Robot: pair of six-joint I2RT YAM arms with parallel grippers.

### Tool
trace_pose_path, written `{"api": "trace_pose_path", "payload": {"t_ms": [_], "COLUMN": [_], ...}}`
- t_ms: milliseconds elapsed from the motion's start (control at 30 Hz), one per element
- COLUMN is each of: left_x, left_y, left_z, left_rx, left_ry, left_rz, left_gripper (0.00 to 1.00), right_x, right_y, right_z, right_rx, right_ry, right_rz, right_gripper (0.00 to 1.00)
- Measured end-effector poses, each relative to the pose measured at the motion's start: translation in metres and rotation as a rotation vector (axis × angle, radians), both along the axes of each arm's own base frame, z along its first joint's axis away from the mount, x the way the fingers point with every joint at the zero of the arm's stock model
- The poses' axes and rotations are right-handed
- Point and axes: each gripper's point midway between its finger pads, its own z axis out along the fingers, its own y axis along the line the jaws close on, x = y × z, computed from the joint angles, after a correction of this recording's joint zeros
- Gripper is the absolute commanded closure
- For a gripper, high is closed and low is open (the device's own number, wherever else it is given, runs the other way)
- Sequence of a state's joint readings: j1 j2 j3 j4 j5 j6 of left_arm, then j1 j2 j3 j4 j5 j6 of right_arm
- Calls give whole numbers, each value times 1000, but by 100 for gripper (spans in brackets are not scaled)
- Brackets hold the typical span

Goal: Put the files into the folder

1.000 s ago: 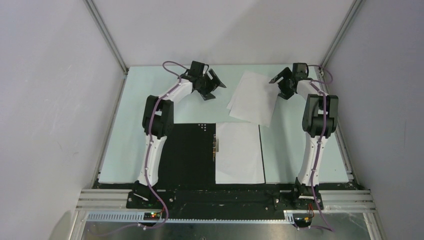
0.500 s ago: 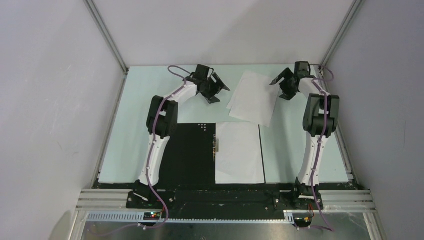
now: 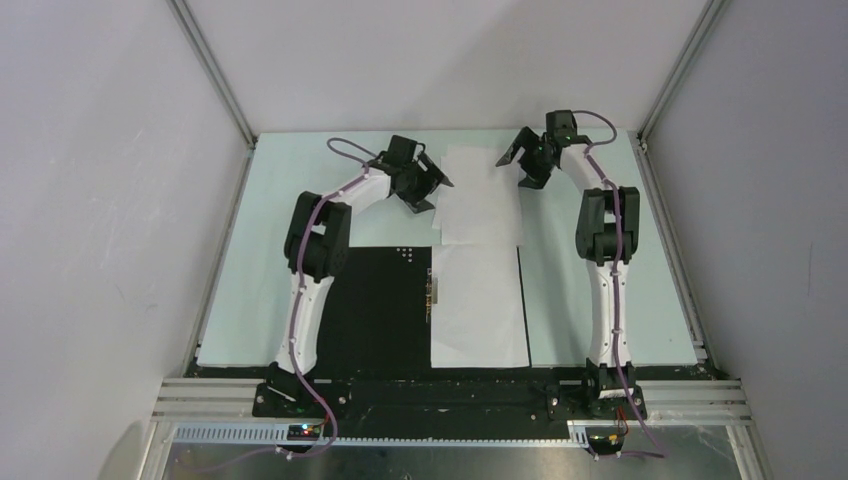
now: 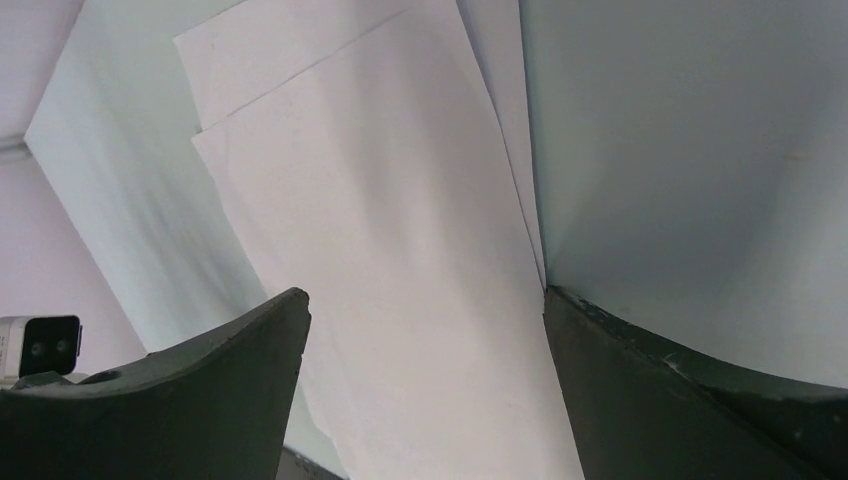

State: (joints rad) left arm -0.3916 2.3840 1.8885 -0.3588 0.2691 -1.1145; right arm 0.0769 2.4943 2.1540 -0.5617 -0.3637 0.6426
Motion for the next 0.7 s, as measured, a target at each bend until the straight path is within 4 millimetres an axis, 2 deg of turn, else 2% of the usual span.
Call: {"api": "trace_pose_path", "payload": {"t_ms": [233,367,567,700], "left_x": [-9,-10,-4,-6], "left_y": [34,49,44,38], "left_z": [-3,-5,2,-4], "left_rx": [183,272,299,290], "left_ry": [-31,-47,-70,-67], "left_rz": [16,8,-78,-127], "left_gripper": [17,18,19,18], "right_x": [3,-1,-4,-20], "right_y": [31,38,35,21], "right_z": [2,2,2,2], "right_rx": [29,36,46,38], "right_ry": [-9,-5,-10,11], "right_rz": [99,127,138,121], "right_gripper": [7,7,3,2]}}
